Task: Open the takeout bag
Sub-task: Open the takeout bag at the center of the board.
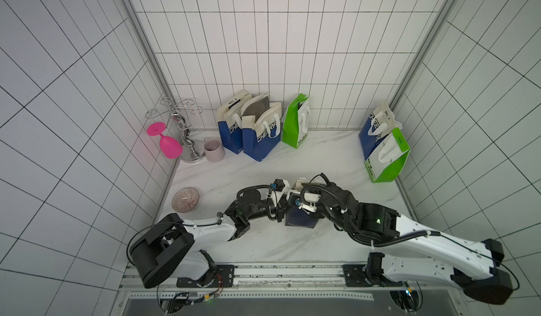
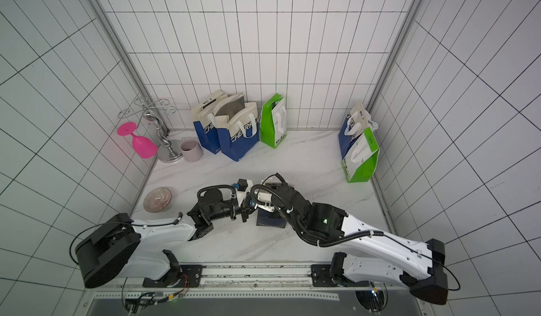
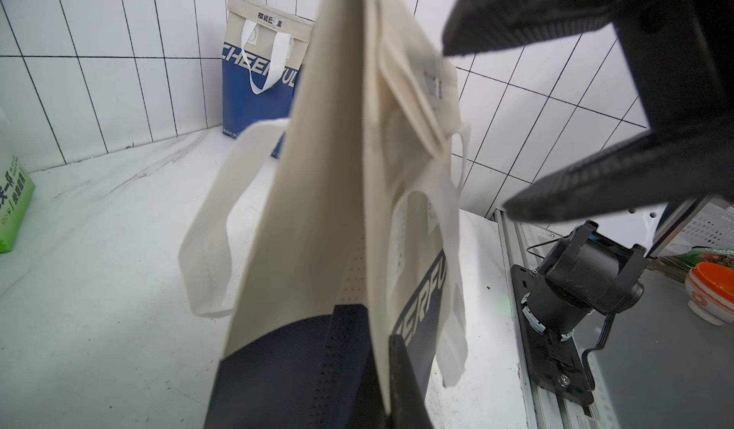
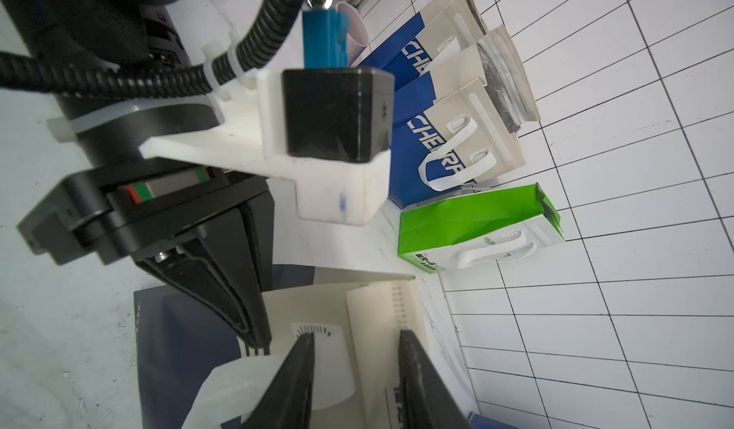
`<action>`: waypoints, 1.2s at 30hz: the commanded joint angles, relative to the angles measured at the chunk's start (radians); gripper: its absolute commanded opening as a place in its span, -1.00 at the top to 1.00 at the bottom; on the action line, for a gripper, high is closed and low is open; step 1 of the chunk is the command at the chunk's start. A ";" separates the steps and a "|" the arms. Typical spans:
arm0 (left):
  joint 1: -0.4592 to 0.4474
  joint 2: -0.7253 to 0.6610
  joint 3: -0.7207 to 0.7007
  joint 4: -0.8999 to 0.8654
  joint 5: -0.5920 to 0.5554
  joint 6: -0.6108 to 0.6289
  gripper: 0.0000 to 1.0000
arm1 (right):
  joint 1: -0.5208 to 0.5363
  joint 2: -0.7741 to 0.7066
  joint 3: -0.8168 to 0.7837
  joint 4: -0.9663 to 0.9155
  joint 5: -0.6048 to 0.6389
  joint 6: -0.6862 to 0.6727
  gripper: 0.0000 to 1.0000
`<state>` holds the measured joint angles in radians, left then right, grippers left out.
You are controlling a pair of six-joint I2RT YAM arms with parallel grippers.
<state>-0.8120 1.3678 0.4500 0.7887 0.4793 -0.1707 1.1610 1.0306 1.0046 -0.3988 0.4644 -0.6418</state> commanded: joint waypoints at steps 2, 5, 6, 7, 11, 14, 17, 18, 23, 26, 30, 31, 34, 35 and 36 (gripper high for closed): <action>-0.003 -0.016 0.009 0.000 0.003 0.014 1.00 | 0.011 0.005 -0.059 0.088 0.084 -0.035 0.26; -0.004 -0.016 0.012 0.001 0.006 0.014 1.00 | 0.013 0.009 -0.064 0.088 0.087 -0.043 0.25; -0.005 -0.016 0.011 0.000 0.006 0.014 1.00 | 0.012 0.014 -0.065 0.085 0.086 -0.042 0.25; -0.004 -0.017 0.011 0.000 0.006 0.014 1.00 | 0.012 0.020 -0.067 0.083 0.086 -0.044 0.25; -0.003 -0.020 0.011 -0.003 0.005 0.014 1.00 | 0.014 0.035 -0.068 0.083 0.094 -0.050 0.23; -0.004 -0.022 0.011 -0.003 0.007 0.014 1.00 | 0.016 0.046 -0.070 0.080 0.098 -0.053 0.23; -0.004 -0.023 0.011 -0.003 0.007 0.014 1.00 | 0.015 0.057 -0.075 0.088 0.116 -0.055 0.23; -0.004 -0.022 0.011 -0.003 0.007 0.014 1.00 | 0.016 0.060 -0.075 0.090 0.120 -0.058 0.23; -0.004 -0.022 0.010 -0.003 0.009 0.014 1.00 | 0.016 0.069 -0.081 0.124 0.164 -0.069 0.22; -0.003 -0.022 0.010 -0.003 0.007 0.013 1.00 | 0.015 0.074 -0.083 0.149 0.193 -0.083 0.22; -0.004 -0.022 0.010 -0.003 0.008 0.013 1.00 | 0.011 0.083 -0.077 0.169 0.222 -0.092 0.22; -0.003 -0.022 0.010 -0.003 0.007 0.014 1.00 | 0.011 0.084 -0.077 0.175 0.226 -0.095 0.23; -0.004 -0.021 0.010 -0.004 0.007 0.014 1.00 | 0.008 0.090 -0.075 0.196 0.242 -0.092 0.25; -0.004 -0.022 0.011 -0.004 0.007 0.014 1.00 | 0.006 0.094 -0.071 0.196 0.250 -0.091 0.26; -0.003 -0.022 0.011 -0.003 0.007 0.014 1.00 | 0.005 0.097 -0.068 0.196 0.255 -0.092 0.29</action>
<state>-0.8104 1.3640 0.4500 0.7860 0.4629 -0.1673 1.1740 1.1164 0.9771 -0.2405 0.6601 -0.7242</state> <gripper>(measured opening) 0.050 0.363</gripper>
